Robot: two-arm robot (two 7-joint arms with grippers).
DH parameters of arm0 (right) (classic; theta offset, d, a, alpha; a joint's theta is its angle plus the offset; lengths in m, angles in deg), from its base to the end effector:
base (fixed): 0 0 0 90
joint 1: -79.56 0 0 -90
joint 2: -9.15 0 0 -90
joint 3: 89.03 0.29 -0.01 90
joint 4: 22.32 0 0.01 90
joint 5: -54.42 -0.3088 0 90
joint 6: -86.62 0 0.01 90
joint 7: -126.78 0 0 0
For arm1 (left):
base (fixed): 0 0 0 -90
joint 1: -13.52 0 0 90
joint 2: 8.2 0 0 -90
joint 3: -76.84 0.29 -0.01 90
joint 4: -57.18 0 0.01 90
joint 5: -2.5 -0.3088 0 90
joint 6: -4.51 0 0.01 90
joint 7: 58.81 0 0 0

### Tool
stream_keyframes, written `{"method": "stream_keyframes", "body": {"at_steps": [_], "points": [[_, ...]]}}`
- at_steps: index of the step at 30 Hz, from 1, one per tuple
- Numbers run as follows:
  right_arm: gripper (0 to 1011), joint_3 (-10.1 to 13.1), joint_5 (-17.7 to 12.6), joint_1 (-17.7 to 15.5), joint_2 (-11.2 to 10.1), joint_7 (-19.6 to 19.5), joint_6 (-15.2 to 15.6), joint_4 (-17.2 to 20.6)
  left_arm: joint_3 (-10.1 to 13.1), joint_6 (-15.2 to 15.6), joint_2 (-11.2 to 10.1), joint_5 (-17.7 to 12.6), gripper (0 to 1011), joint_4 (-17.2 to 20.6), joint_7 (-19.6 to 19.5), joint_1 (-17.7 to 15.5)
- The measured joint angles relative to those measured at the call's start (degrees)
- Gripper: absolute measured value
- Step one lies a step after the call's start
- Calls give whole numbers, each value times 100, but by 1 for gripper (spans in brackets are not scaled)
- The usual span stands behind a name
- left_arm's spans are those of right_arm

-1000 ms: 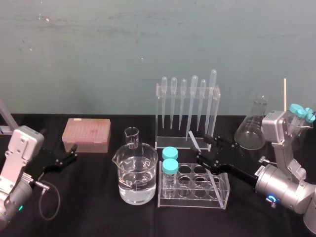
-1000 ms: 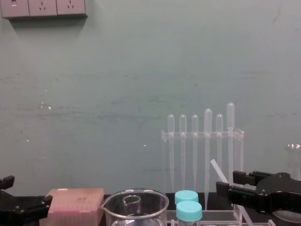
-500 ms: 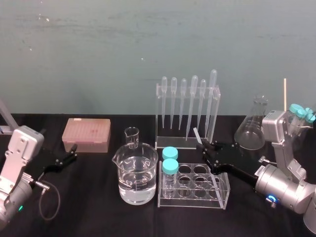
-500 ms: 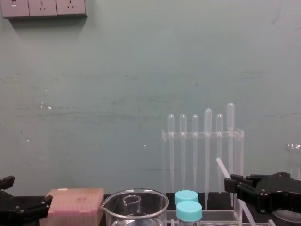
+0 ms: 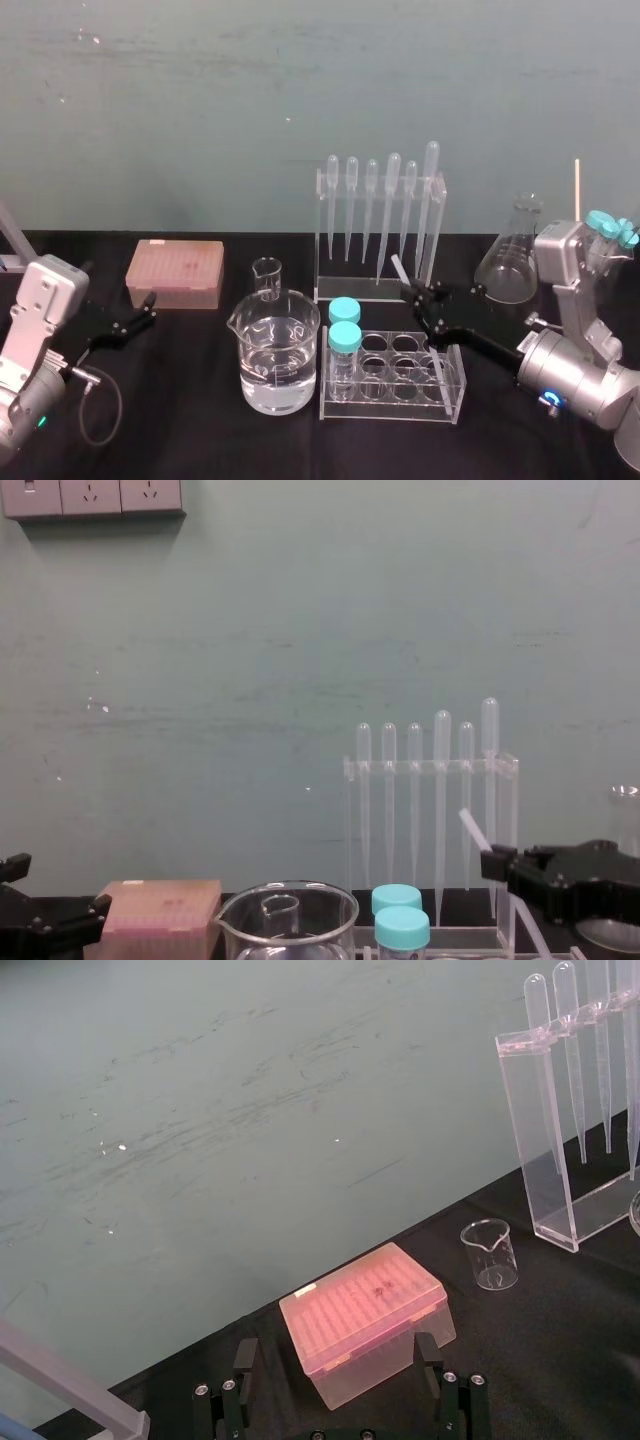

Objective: Pick up the stirring rod with one hand, then place it down.

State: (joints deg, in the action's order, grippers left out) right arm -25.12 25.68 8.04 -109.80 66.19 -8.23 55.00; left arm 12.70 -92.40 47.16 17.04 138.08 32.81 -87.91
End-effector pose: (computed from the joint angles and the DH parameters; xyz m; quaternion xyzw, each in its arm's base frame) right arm 0.3957 -0.0562 -0.2796 -0.0390 -0.0199 -0.3777 0.9249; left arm 0.3581 0.0827 -0.3023 0.1415 -0.1325 0.5799 0.7913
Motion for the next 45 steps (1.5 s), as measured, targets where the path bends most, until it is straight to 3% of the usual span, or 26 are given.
{"method": "stream_keyframes", "body": {"at_steps": [2,8,14,18,22,27,30,37,45], "points": [[62,61,-61,-5,37,55,-17,-6,0,0,0,0,1000,0,0,0],[62,415,-786,-46,279,475,49,-3,0,0,0,0,1000,0,0,0],[64,551,-1028,-61,370,615,-164,105,0,0,0,0,1000,0,0,0],[62,593,-631,-111,382,429,-718,275,0,0,0,0,1000,0,0,0],[62,660,25,-204,416,40,-1280,413,0,0,0,0,1000,0,0,0],[62,711,701,-318,457,-265,-1858,420,0,0,0,0,1000,0,0,0],[62,742,945,-362,492,-333,-2120,341,0,0,0,0,1000,0,0,0],[62,846,1123,-433,582,-349,-2521,145,0,0,0,0,1000,0,0,0],[62,1008,1095,-476,705,-319,-2698,29,0,0,0,0,1000,0,0,0]]}}
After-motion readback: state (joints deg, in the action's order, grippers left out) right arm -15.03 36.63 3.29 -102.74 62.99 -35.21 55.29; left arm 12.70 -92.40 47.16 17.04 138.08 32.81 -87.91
